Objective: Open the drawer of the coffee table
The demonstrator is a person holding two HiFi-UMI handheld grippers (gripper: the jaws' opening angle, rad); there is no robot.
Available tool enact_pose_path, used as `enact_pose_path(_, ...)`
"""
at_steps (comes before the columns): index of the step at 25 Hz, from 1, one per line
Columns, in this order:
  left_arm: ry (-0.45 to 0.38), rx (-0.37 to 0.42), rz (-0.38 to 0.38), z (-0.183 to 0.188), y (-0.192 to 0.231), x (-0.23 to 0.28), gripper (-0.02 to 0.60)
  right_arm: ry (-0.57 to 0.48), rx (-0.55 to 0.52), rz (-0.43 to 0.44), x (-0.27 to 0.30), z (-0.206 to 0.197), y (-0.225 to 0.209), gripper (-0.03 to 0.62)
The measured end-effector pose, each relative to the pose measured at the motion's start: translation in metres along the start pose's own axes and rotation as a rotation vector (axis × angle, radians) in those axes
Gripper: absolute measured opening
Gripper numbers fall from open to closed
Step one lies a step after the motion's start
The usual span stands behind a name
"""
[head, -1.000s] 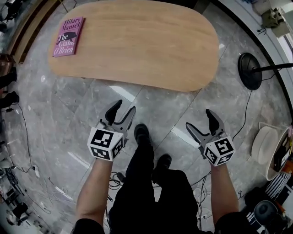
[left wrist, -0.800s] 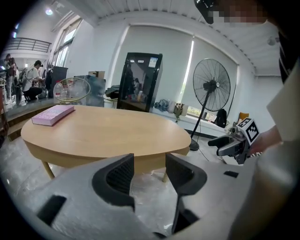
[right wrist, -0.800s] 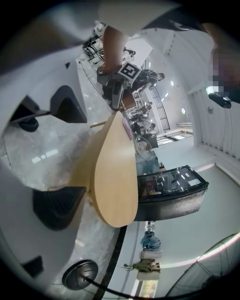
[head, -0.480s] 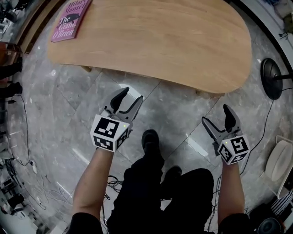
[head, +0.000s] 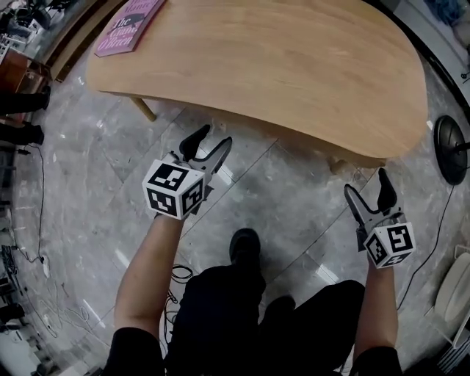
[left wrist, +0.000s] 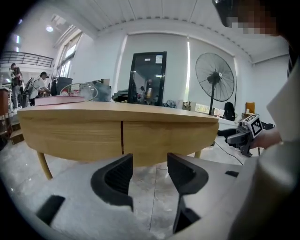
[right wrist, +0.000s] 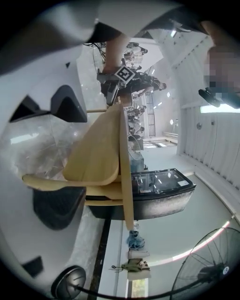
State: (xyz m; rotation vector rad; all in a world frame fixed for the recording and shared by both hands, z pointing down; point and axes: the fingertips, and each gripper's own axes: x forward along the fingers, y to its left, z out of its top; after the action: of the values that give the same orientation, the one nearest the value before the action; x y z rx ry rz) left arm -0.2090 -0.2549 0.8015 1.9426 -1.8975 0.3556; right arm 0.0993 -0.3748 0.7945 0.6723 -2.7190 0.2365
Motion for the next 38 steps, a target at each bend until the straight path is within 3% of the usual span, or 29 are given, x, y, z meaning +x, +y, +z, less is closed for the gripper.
enact_pose_path(7, -0.025, 0.028, 0.023, 0.017, 0.011, 0.002, 0.276, -0.069, 0.020, -0.030, -0.004, 0.015, -0.018, 0.384)
enact_pose_path(15, -0.008, 0.111, 0.038, 0.029, 0.021, 0.014, 0.288, -0.065, 0.020, -0.008, -0.006, 0.030, -0.022, 0.367)
enact_pose_path(21, -0.020, 0.052, 0.006, 0.032, 0.019, 0.020, 0.288, -0.031, -0.012, 0.005, -0.002, 0.030, -0.025, 0.323)
enact_pose_path(31, -0.002, 0.112, 0.032, 0.032, 0.014, 0.025, 0.293, -0.039, -0.011, 0.039, 0.012, 0.028, -0.022, 0.312)
enact_pose_path(38, 0.042, 0.140, 0.035, 0.030, 0.015, 0.035, 0.298, -0.036, -0.027, 0.007, 0.009, 0.027, -0.028, 0.240)
